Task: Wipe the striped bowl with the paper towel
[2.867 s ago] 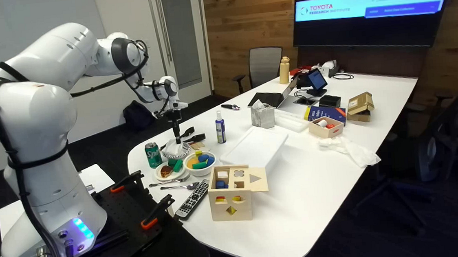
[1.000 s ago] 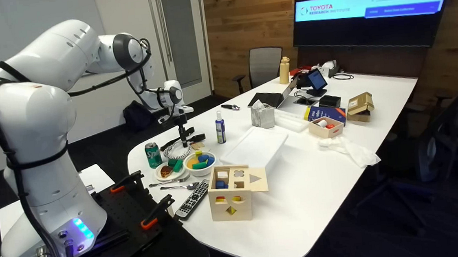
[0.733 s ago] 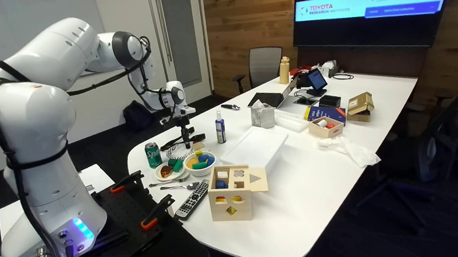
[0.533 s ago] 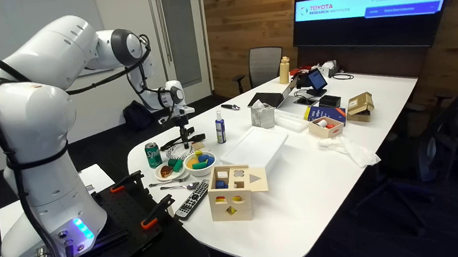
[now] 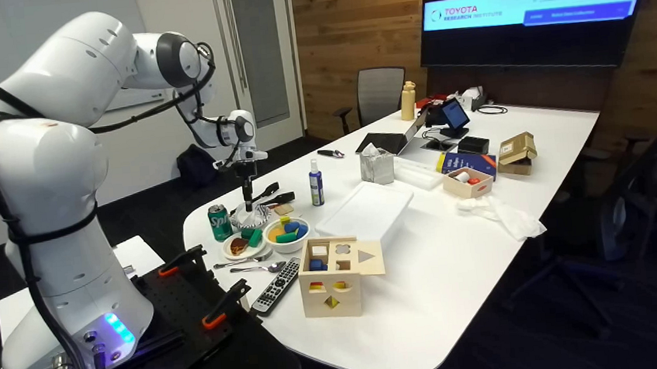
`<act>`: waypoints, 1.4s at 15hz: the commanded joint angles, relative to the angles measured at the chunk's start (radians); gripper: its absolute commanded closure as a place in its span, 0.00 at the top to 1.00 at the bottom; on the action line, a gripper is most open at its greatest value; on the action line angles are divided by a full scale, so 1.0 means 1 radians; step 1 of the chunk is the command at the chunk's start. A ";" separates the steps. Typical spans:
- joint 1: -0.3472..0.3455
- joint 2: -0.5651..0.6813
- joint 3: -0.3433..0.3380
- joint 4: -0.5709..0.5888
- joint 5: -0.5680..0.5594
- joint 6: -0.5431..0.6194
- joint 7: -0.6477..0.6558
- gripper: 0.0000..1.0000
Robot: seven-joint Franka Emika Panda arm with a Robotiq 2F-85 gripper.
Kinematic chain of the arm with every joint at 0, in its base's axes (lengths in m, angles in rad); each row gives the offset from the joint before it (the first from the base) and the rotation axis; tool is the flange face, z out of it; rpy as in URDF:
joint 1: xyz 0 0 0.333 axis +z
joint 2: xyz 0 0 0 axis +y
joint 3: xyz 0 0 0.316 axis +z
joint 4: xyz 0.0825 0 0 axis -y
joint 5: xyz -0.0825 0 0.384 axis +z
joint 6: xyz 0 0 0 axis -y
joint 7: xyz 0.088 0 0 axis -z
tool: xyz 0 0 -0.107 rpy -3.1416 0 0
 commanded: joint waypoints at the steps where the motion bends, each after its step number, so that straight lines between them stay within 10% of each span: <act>1: -0.041 -0.015 0.033 -0.009 0.012 0.001 -0.076 0.00; 13: -0.032 0.030 -0.009 0.002 -0.010 0.300 -0.134 0.00; 21: 0.052 -0.058 -0.049 -0.030 -0.011 0.052 0.032 0.00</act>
